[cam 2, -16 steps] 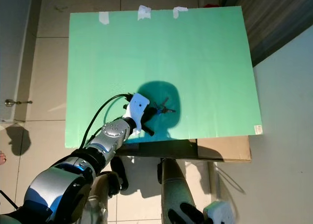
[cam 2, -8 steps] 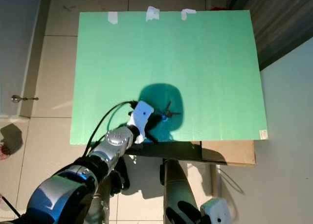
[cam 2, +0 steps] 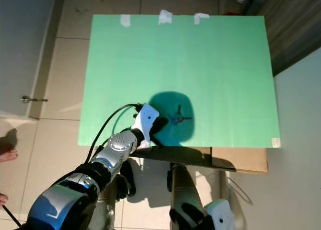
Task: Hang keys on a hook
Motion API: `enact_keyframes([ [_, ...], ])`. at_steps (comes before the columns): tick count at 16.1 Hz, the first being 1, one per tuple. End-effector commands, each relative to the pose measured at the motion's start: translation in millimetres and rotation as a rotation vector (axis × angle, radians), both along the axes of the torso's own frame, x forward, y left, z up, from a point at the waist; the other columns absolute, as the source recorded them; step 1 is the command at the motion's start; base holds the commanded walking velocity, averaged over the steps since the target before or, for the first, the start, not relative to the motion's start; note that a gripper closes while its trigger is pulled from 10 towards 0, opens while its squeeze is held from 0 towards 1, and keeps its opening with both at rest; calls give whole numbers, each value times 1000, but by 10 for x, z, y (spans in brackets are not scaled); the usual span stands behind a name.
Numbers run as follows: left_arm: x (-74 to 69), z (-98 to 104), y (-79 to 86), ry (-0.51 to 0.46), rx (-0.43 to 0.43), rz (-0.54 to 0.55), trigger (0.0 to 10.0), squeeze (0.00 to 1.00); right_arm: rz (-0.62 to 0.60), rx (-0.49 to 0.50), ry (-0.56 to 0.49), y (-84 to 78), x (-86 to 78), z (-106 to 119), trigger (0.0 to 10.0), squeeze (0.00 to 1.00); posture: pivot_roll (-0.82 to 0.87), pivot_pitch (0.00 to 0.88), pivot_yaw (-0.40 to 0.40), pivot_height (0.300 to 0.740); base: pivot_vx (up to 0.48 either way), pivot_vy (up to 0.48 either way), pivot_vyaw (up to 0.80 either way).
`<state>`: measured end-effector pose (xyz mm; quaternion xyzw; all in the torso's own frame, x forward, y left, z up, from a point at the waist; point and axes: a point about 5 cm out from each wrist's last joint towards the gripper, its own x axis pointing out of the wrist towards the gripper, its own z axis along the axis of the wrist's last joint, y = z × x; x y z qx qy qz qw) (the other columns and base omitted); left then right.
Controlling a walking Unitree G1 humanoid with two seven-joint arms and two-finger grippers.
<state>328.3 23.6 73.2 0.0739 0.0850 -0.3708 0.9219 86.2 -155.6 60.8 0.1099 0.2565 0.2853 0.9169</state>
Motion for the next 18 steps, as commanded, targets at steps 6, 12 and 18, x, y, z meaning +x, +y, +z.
enact_keyframes([
  [6, -49, 276, -15, -121, -144, 44, 10000, 0, 42, 19, -52, 119, 489, -264, 10000, 0, -318, 254, 95, 740, 0, 0, 0],
  [12, -466, 99, 758, -188, -71, 362, 10000, 1000, -11, -58, -187, 229, 1392, -404, 10000, 0, -120, 147, 61, 740, 0, 0, 0],
  [18, -1345, -171, 860, -62, -23, 291, 10000, 1000, -57, -122, -322, 365, 2002, -273, 10000, 0, -2, 132, -6, 740, 0, 0, 0],
])
